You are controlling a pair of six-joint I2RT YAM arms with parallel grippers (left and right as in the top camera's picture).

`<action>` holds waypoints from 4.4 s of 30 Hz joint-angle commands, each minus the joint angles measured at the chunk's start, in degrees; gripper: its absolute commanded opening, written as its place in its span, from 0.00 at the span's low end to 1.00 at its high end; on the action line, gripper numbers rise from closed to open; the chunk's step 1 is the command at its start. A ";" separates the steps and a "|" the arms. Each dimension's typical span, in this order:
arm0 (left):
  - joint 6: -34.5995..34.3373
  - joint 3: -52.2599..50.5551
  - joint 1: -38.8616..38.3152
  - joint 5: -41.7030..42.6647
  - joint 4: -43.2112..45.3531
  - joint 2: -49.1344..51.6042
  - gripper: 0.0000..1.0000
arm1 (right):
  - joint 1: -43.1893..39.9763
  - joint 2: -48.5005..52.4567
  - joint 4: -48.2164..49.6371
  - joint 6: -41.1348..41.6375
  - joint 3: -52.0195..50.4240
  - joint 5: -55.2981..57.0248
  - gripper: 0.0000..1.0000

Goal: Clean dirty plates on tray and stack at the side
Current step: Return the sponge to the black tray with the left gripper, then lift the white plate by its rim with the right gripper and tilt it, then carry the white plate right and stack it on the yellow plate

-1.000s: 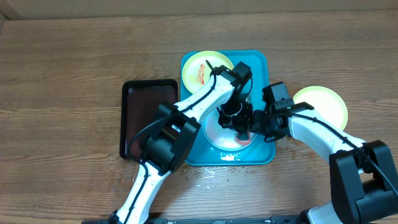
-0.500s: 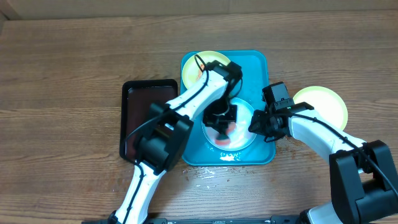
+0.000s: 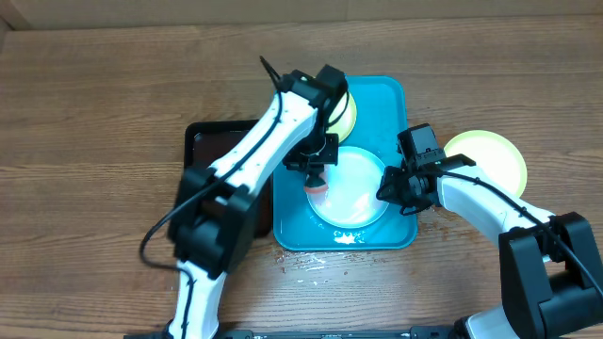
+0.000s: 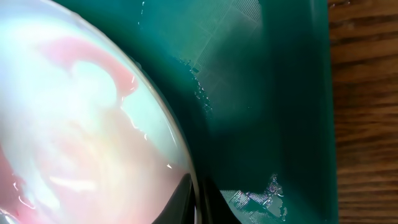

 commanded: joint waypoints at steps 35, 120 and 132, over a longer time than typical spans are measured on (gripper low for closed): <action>5.57 -13.33 30.34 -1.31 3.06 -19.06 0.67 | 4.70 -0.72 -28.89 -9.79 24.63 12.83 0.04; 7.54 -0.24 36.83 0.09 -2.93 -34.16 1.00 | 12.15 -3.23 -23.37 4.37 38.25 8.39 0.04; 7.54 -0.24 36.83 0.28 -2.71 -34.14 1.00 | -25.18 -2.36 -30.71 2.38 25.05 4.79 0.04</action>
